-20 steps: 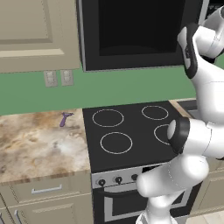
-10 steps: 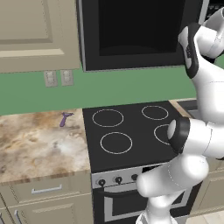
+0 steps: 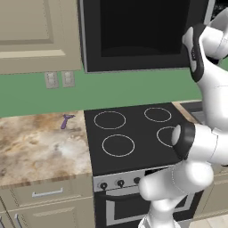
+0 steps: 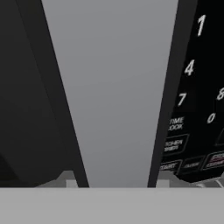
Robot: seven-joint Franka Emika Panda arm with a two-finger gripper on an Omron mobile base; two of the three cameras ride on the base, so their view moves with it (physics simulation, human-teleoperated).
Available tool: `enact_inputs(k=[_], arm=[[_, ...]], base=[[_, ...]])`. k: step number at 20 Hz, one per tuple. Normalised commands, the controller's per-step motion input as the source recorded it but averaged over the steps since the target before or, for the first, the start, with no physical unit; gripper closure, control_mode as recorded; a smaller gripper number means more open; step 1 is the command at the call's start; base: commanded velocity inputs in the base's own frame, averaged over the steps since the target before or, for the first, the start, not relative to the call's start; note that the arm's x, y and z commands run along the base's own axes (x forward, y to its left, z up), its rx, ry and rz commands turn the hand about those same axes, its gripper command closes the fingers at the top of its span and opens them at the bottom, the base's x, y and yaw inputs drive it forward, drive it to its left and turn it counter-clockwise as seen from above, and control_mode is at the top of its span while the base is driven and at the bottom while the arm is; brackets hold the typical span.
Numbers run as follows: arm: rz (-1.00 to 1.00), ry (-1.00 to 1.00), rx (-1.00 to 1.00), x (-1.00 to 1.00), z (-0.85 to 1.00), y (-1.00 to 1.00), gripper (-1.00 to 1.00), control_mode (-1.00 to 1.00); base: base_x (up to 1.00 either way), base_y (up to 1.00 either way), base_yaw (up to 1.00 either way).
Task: Place the sponge inside the microwave to prepare for sanitizing.
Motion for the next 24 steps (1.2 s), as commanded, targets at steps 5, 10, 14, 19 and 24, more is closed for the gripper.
enact_inputs(k=[5, 10, 14, 19, 24], arm=[[-0.05, 0.0, -0.04, -0.74, 0.0, 0.12, 1.0, -1.0], [-0.05, 0.0, -0.08, -0.85, 0.0, 0.18, 1.0, -1.0], [-0.09, 0.0, -0.08, -0.79, 0.0, 0.36, 1.0, -1.0], [-0.14, 0.0, -0.1, -0.59, 0.0, 0.46, 1.0, -1.0], [-0.14, 0.0, -0.08, -0.64, 0.0, 0.49, 1.0, -1.0]], base=[[0.0, 0.0, 0.0], [0.0, 0.0, 0.0], [0.0, 0.0, 0.0], [0.0, 0.0, 0.0], [0.0, 0.0, 0.0]])
